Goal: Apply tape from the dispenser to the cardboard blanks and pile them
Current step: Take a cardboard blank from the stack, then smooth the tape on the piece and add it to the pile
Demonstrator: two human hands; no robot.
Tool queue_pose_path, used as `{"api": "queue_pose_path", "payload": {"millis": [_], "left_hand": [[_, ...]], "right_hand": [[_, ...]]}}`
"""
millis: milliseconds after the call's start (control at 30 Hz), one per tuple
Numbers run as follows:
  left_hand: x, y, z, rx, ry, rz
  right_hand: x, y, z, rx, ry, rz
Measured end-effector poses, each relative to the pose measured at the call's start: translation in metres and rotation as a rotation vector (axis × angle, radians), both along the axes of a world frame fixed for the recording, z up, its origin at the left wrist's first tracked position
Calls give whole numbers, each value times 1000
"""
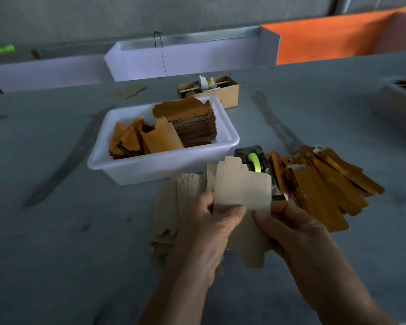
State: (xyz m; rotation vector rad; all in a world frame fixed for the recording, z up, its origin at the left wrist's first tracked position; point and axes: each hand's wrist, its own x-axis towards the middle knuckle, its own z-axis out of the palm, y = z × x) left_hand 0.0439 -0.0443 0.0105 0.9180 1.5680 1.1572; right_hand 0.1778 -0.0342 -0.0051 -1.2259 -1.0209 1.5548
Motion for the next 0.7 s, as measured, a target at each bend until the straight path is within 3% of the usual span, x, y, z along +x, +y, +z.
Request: {"api": "queue_pose_path", "payload": {"millis": [67,200,233,400,500,600,700], "left_hand": [[1,0,-4,12,26,3],[5,1,-7,84,218,46],[7,1,-7,125,258,54],[14,-2,-4,190,201,-16],[6,-6,1,143,128,-147],[-1,-8,4,153,206,-291],[-2,-7,2,161,316,-198]], "right_hand": [[0,-2,1,68,-74,-6],[0,-9,1,459,-614,-110],[-1,-11,2,541,-671,-132],[-13,-19,6,441,-371,-52],[-9,-15,3,418,-328,-9],[-3,-11,-2,353,-285,44],[-2,-9,-2,309,-289,86]]}}
